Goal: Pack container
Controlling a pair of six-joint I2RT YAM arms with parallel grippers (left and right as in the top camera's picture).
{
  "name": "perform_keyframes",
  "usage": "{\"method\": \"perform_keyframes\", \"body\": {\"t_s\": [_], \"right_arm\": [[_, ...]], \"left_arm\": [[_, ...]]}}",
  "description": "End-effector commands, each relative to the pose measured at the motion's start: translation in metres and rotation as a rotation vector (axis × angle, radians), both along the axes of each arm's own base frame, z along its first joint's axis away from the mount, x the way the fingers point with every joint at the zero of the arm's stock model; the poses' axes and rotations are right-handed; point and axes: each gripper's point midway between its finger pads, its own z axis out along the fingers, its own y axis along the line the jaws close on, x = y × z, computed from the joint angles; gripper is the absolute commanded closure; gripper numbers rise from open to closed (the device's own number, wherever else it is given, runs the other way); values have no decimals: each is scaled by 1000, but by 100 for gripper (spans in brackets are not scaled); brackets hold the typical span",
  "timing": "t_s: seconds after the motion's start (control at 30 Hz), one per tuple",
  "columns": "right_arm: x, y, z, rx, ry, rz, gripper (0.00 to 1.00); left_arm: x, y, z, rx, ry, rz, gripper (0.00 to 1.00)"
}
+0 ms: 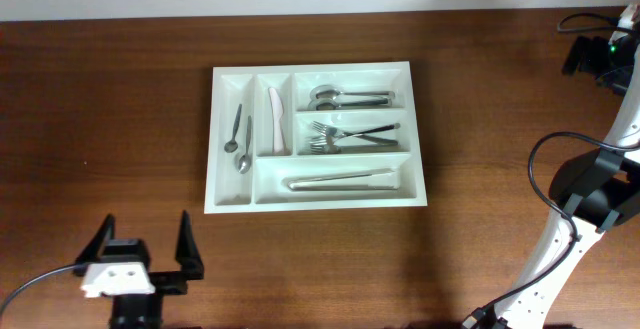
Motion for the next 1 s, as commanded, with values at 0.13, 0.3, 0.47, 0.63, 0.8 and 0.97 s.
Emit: {"method": "perform_keyframes", "body": {"t_s": [0.13, 0.3, 0.47, 0.63, 0.8, 0.97], "right_arm": [[-4, -2, 18, -16, -32, -8, 1], [-4, -2, 18, -16, -32, -8, 1], [-4, -2, 18, -16, -32, -8, 1], [-4, -2, 18, -16, -32, -8, 1], [-4, -2, 18, -16, -32, -8, 1], [-4, -2, 18, -16, -32, -8, 1]], "left_arm": [[17, -7, -43, 122, 14, -50, 1], [38, -2, -79, 118, 36, -30, 1], [53, -2, -95, 113, -8, -27, 1], [60, 0, -109, 115, -23, -17, 1], [65, 0, -129, 114, -10, -15, 1], [66, 1, -141, 114, 16, -14, 1]]}}
